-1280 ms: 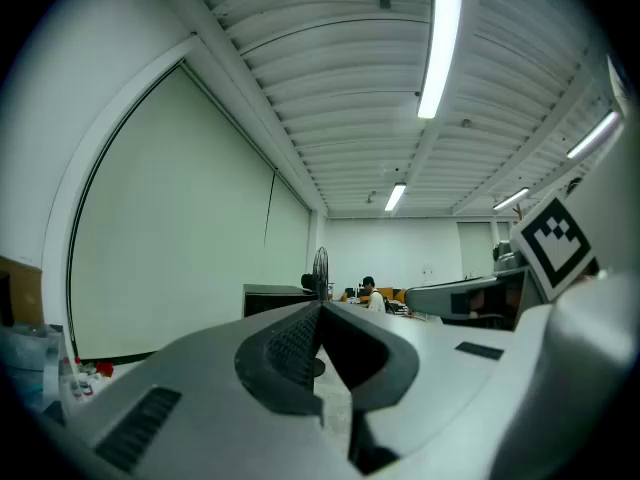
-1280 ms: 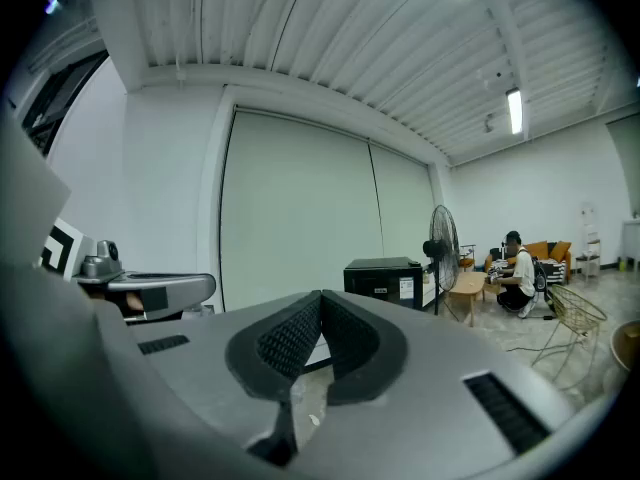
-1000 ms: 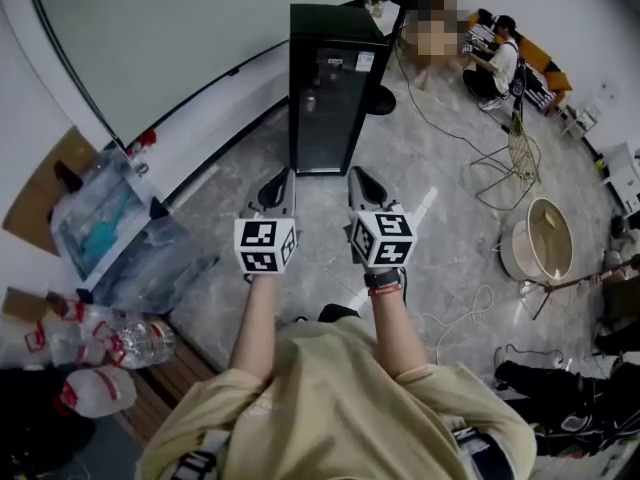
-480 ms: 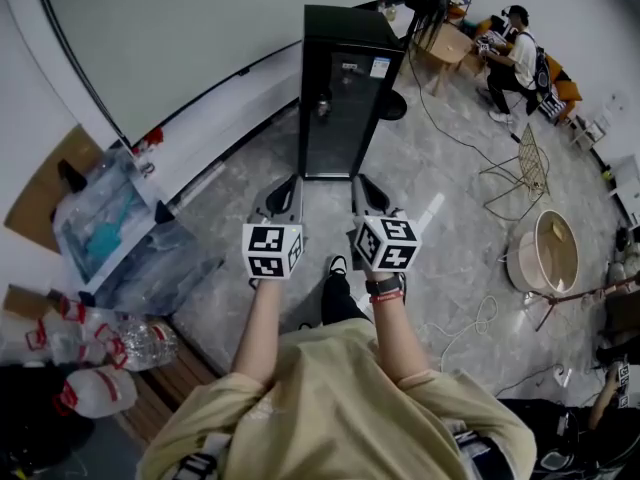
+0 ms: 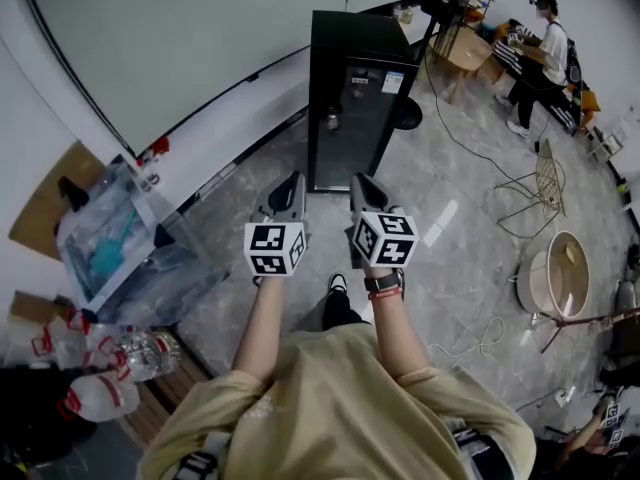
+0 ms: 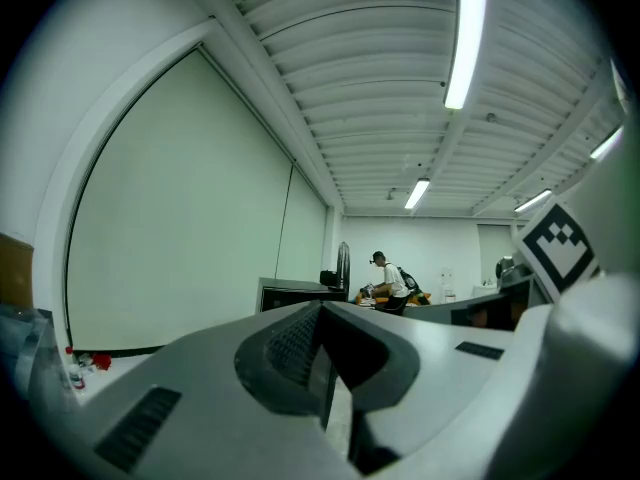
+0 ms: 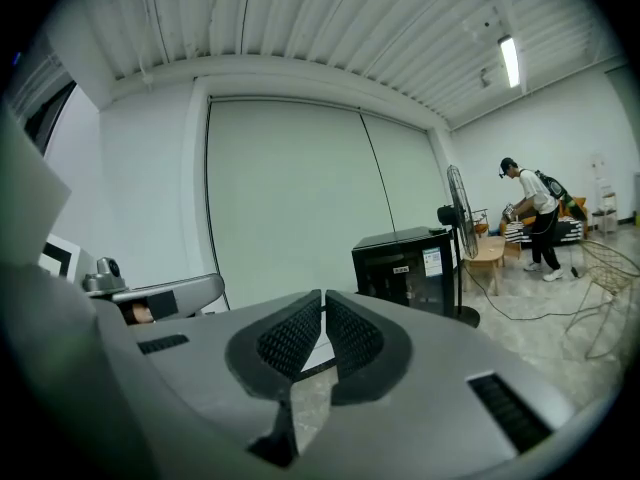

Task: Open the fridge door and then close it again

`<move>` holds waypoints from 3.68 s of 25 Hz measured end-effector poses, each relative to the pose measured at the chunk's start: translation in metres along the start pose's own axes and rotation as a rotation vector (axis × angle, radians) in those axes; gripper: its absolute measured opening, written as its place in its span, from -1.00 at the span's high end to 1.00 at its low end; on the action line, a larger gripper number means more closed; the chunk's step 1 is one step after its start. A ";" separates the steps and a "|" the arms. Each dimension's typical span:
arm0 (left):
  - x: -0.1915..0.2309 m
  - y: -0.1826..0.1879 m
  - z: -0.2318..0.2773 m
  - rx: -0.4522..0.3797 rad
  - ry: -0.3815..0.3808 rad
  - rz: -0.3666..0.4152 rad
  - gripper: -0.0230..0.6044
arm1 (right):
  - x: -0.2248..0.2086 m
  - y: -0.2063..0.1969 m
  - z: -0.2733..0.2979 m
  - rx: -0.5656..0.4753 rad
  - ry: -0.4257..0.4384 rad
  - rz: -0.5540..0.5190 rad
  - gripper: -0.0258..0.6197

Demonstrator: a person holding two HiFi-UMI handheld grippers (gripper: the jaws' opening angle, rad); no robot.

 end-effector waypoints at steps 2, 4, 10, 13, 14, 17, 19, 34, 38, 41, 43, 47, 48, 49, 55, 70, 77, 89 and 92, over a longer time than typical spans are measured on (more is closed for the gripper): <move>0.009 0.004 0.022 0.001 0.022 -0.015 0.87 | -0.008 0.011 0.021 0.002 0.017 -0.001 0.85; 0.017 0.009 0.044 0.000 0.037 -0.012 0.87 | -0.017 0.026 0.041 -0.008 0.031 -0.002 0.85; 0.028 0.007 0.107 0.027 0.054 0.008 0.87 | -0.051 0.056 0.093 -0.008 0.057 -0.004 0.85; 0.030 0.003 0.139 0.043 0.057 0.005 0.86 | -0.073 0.064 0.117 0.009 0.062 0.001 0.85; 0.030 0.002 0.149 0.044 0.058 0.003 0.86 | -0.081 0.067 0.124 0.015 0.063 0.004 0.85; 0.033 0.002 0.177 0.041 0.070 -0.001 0.86 | -0.099 0.074 0.146 0.030 0.077 0.006 0.85; 0.034 0.000 0.197 0.045 0.080 -0.001 0.86 | -0.110 0.079 0.160 0.037 0.086 0.002 0.85; 0.065 -0.041 0.262 0.142 0.123 -0.034 0.86 | -0.141 0.073 0.243 0.110 0.165 0.031 0.85; 0.088 -0.056 0.281 0.160 0.113 -0.031 0.86 | -0.143 0.076 0.265 0.107 0.169 0.005 0.85; 0.106 -0.068 0.297 0.181 0.086 -0.060 0.86 | -0.148 0.082 0.285 0.112 0.157 -0.021 0.84; 0.117 -0.073 0.311 0.191 0.053 -0.114 0.86 | -0.150 0.088 0.300 0.123 0.159 -0.048 0.85; 0.137 -0.086 0.335 0.213 0.002 -0.123 0.86 | -0.148 0.100 0.332 0.122 0.179 -0.102 0.85; 0.141 -0.089 0.340 0.218 -0.008 -0.123 0.86 | -0.146 0.103 0.340 0.124 0.187 -0.120 0.84; 0.146 -0.093 0.344 0.223 -0.016 -0.124 0.86 | -0.144 0.106 0.348 0.127 0.194 -0.141 0.84; 0.174 -0.111 0.368 0.249 -0.060 -0.129 0.86 | -0.135 0.120 0.392 0.156 0.221 -0.239 0.82; 0.216 -0.172 0.417 0.342 -0.145 -0.178 0.69 | -0.121 0.117 0.470 0.291 0.312 -0.515 0.44; 0.215 -0.201 0.436 0.433 -0.259 -0.162 0.42 | -0.116 0.104 0.486 0.384 0.368 -0.645 0.29; 0.190 -0.249 0.474 0.535 -0.387 -0.106 0.31 | -0.122 0.083 0.496 0.484 0.413 -0.823 0.25; 0.188 -0.255 0.482 0.548 -0.383 -0.109 0.33 | -0.124 0.079 0.496 0.507 0.419 -0.857 0.25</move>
Point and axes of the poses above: the fingertips, and each gripper's own axes: z forward along the fingers, x to its left, y out of its top, the point moved 2 cm from there along -z, backward along the fingers, and after that the axes turned 7 degrees about z, right-handed, at the moved point
